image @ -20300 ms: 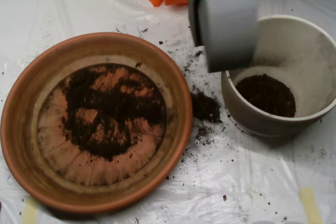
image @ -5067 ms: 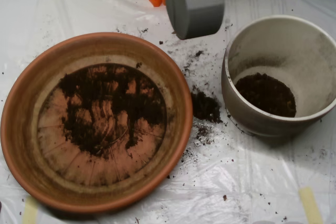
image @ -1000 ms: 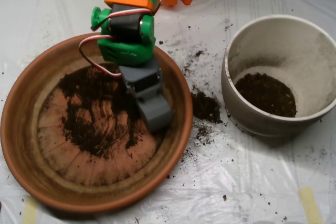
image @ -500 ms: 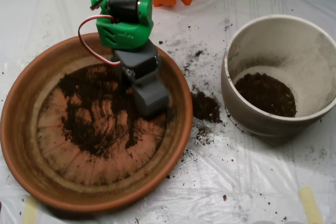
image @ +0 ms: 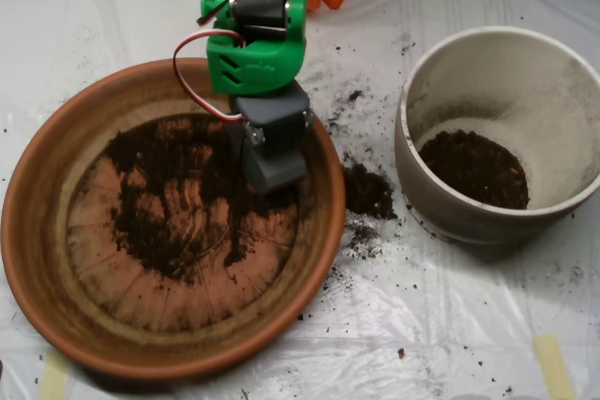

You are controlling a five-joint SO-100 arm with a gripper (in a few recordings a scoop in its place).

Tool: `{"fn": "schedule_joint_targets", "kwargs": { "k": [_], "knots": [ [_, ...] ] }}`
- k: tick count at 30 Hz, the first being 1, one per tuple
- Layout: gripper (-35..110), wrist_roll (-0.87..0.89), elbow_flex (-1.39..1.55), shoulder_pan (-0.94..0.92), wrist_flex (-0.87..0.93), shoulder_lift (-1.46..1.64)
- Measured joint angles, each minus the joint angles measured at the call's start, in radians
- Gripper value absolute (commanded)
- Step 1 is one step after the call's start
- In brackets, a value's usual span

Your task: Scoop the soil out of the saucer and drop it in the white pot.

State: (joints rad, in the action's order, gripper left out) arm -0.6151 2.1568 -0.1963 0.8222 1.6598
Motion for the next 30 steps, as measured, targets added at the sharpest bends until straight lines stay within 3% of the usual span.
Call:
{"fn": "schedule_joint_targets", "kwargs": {
  "k": [11, 19, 30],
  "knots": [
    [-1, 0.198, 0.215, 0.124, -0.176, 0.318],
    [-1, 0.295, 0.215, 0.184, -0.077, 0.517],
    [-1, 0.255, 0.0, 0.118, 0.1, 0.597]
  ]
}}
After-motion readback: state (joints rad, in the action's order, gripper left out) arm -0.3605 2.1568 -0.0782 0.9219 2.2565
